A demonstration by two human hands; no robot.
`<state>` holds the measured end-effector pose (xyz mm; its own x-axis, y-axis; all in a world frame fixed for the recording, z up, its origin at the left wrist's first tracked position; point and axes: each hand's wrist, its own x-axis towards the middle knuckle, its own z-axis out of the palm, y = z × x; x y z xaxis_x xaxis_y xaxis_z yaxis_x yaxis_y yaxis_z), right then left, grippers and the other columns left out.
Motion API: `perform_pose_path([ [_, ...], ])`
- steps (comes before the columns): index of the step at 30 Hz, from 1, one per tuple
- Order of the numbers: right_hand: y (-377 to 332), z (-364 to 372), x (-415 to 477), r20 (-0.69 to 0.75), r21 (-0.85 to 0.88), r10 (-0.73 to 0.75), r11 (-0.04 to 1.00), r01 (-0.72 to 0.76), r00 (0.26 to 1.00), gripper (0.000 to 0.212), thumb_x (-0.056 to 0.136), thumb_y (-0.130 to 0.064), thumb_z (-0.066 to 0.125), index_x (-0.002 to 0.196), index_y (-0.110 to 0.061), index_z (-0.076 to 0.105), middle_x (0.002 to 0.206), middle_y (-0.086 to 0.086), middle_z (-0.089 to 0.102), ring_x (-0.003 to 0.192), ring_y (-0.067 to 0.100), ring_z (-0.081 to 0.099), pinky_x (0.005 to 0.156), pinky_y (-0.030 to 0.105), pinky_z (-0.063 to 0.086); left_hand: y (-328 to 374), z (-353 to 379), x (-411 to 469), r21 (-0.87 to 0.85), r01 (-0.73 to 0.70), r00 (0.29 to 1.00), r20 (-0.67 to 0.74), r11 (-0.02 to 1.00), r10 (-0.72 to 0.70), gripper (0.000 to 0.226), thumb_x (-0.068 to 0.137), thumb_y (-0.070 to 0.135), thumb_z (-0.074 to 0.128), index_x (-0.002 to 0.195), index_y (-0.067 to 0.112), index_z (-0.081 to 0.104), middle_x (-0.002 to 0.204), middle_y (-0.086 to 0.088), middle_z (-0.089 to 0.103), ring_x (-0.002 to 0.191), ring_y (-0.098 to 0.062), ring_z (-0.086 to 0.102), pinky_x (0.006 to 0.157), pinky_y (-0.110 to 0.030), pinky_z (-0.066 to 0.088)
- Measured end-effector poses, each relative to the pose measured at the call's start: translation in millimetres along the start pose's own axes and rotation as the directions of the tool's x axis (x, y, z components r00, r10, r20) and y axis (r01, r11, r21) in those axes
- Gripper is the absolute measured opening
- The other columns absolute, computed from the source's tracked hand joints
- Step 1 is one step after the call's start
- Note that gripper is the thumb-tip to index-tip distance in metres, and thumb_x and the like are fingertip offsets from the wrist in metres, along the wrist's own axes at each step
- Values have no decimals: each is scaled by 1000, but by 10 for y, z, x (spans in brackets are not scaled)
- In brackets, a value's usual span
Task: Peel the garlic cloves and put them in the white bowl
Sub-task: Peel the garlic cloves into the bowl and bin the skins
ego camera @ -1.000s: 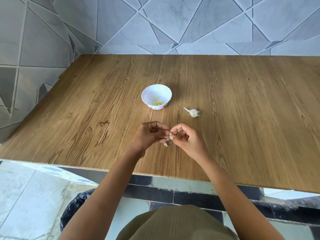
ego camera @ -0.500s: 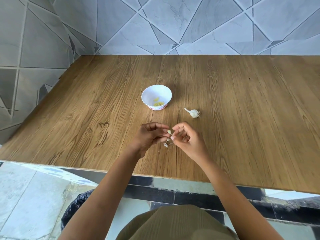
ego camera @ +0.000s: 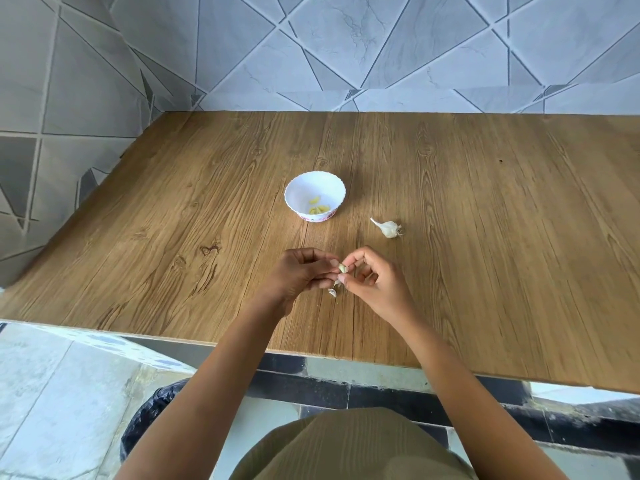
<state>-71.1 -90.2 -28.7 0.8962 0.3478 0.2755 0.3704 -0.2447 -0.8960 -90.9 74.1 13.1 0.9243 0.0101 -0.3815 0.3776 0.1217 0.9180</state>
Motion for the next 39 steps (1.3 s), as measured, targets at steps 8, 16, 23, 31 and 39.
perform_pose_path([
  [8, 149, 0, -15, -97, -417, -174, 901, 119, 980, 1, 77, -20, 67, 78, -20, 66, 89, -10, 67, 85, 16, 60, 72, 38, 47, -67, -58, 52, -13, -36, 996, -79, 999, 35, 7, 86, 1, 64, 92, 2, 67, 80, -11, 70, 69, -11, 68, 65, -19, 57],
  [16, 111, -14, -39, -90, -585, -75, 811, 8, 993, 26, 81, -41, 56, 86, -21, 73, 98, -5, 70, 100, 27, 59, 83, 42, 45, -106, -119, 73, 168, -111, 983, -129, 979, 134, 11, 82, -1, 67, 92, 6, 70, 88, -8, 70, 79, -12, 65, 69, -17, 53],
  [23, 244, -68, -262, -85, -747, 40, 658, -91, 996, 54, 89, -42, 38, 122, -5, 61, 129, 15, 59, 124, 34, 51, 107, 48, 31, -5, -483, 372, 705, -61, 820, -369, 706, 438, 7, 77, 15, 75, 80, 12, 69, 76, 4, 67, 68, -9, 59, 58, -15, 42],
  [31, 278, -69, -301, -88, -711, 118, 688, -145, 989, 59, 90, -47, 33, 127, -7, 57, 141, 14, 47, 133, 32, 40, 111, 46, 22, -47, -519, 377, 813, -87, 822, -267, 576, 502, 12, 78, 3, 67, 88, 7, 71, 85, -2, 69, 71, -12, 57, 70, -26, 49],
  [39, 253, -74, -298, -87, -706, 122, 693, -147, 989, 58, 90, -46, 32, 127, -9, 57, 141, 13, 47, 134, 31, 40, 112, 43, 20, -167, 86, 247, 806, -560, 791, 451, 193, 414, 34, 73, -13, 60, 101, 2, 72, 99, -11, 69, 84, -24, 66, 72, -22, 46],
])
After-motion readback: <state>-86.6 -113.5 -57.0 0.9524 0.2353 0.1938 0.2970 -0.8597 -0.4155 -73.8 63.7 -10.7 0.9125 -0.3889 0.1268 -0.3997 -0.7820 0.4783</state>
